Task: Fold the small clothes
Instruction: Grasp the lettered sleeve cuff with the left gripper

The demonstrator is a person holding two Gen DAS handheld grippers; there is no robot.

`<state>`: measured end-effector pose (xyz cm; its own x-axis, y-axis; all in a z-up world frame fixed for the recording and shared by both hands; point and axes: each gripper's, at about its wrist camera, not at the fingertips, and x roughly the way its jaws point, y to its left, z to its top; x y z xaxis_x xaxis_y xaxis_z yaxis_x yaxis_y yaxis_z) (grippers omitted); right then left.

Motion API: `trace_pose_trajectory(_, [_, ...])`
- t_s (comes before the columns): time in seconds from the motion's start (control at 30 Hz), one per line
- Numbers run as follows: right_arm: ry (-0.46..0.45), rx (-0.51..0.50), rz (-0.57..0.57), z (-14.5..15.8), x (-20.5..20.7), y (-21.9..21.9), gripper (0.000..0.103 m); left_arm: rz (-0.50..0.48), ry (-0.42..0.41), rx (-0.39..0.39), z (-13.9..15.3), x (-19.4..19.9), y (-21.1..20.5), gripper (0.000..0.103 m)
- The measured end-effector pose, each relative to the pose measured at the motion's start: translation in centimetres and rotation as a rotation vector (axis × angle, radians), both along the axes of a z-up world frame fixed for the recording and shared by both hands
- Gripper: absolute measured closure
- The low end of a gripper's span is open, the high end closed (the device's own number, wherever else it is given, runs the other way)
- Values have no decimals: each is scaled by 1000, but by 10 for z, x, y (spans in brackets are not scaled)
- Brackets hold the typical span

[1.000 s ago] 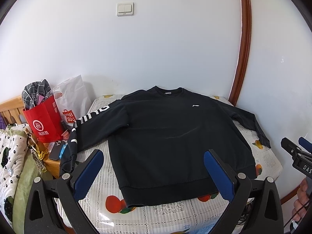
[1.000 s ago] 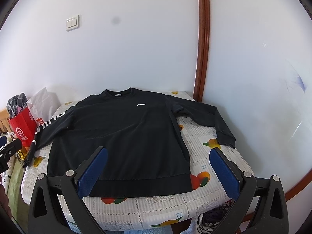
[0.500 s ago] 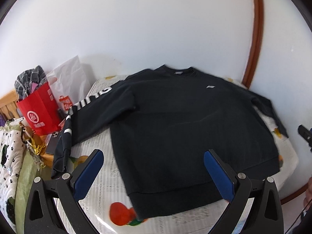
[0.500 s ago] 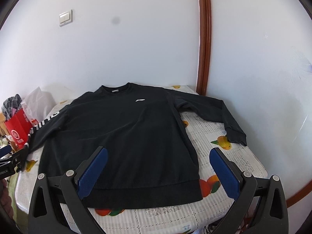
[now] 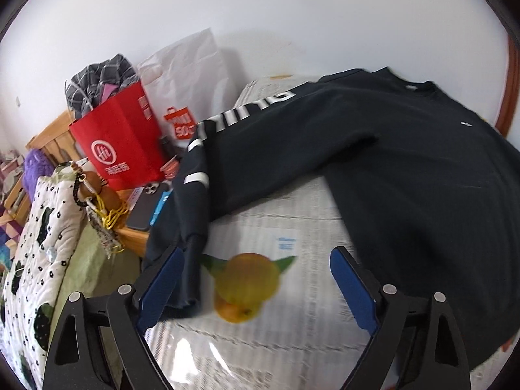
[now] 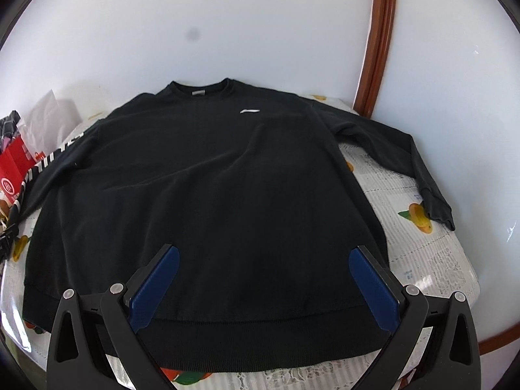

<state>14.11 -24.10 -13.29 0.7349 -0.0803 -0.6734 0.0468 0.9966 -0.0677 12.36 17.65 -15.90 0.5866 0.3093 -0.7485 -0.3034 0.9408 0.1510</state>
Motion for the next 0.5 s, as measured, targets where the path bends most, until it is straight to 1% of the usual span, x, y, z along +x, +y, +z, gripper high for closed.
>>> trace_pose_trajectory(0.07, [10,-4,-6,-3,6,4,0,9,23,-11,-10,5,10,27])
trace_pose_trajectory(0.1, [14,-8,-10,-4,8,5,0,12,35,-20,-15,7,14,29])
trace_pose_trajectory(0.13, [16,-10,-12,-5,10,6,0,20,46,-25,-20,9,17,35])
trace_pose_trajectory(0.17, [19,-14,-12,-6,12,7,0,31,56,-23,-26,13,21,48])
trace_pose_trajectory(0.2, [20,-16,-11,-6,14,8,0,47,62,-10,-29,14,22,56])
trace_pose_trajectory(0.23, [21,-20,-12,-6,16,8,0,82,65,16,-30,15,24,71])
trace_pose_trajectory(0.27, [21,-21,-12,-6,17,7,0,114,60,33,-30,16,27,84])
trace_pose_trajectory(0.3, [21,-20,-12,-6,17,7,0,123,54,38,-28,17,29,90])
trace_pose_trajectory(0.33, [22,-16,-12,-7,18,6,0,124,51,36,-26,19,31,93])
trace_pose_trajectory(0.4, [21,-6,-9,-7,18,3,0,127,33,16,-14,19,33,94])
trace_pose_trajectory(0.5, [20,5,0,-8,20,-3,0,111,-13,-54,9,20,28,94])
